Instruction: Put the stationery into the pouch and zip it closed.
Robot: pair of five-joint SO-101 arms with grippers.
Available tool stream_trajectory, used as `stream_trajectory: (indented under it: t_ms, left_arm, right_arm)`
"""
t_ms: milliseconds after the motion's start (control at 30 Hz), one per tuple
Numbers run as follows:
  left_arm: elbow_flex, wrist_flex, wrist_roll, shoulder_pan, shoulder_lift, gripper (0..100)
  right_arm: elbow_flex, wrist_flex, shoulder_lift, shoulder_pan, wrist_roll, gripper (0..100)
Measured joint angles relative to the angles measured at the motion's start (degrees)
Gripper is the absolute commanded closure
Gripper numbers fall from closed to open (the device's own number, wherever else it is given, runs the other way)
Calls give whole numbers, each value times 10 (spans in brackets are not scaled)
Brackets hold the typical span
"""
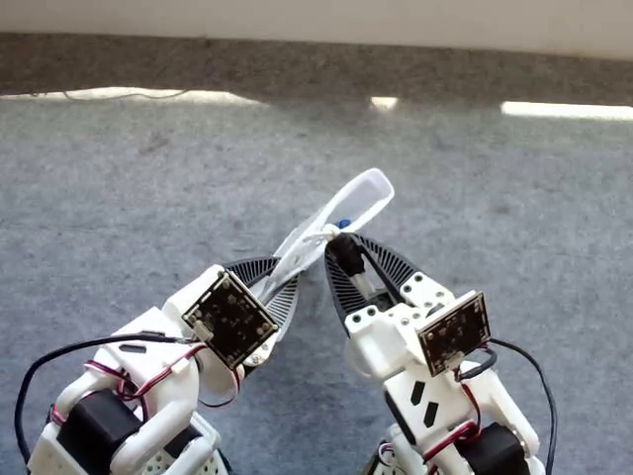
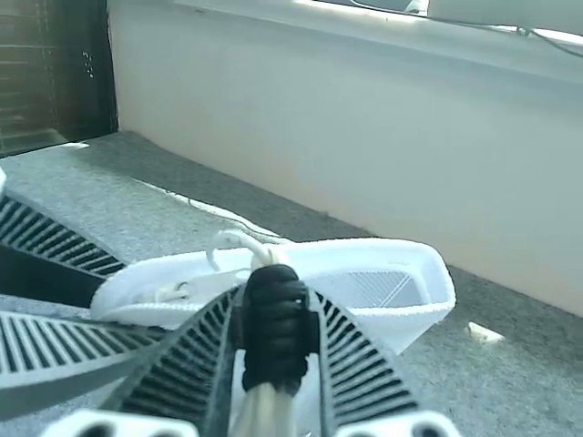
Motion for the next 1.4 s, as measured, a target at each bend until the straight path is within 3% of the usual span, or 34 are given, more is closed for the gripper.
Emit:
stream_trajectory:
  t_ms: [200, 833, 1133, 1400]
  left_arm:
    - [0, -4, -3, -32, 0, 996]
    - [-1, -5, -4, -36, 7, 996]
    - [-1, -5, -4, -38, 5, 996]
    - [-1, -4, -4, -38, 4, 996]
  right_arm:
    - [0, -10, 2, 25, -17, 994]
    - [2, -62, 10, 93, -36, 994]
    - [-29, -83, 158, 142, -42, 994]
    - [-40, -85, 179, 164, -51, 994]
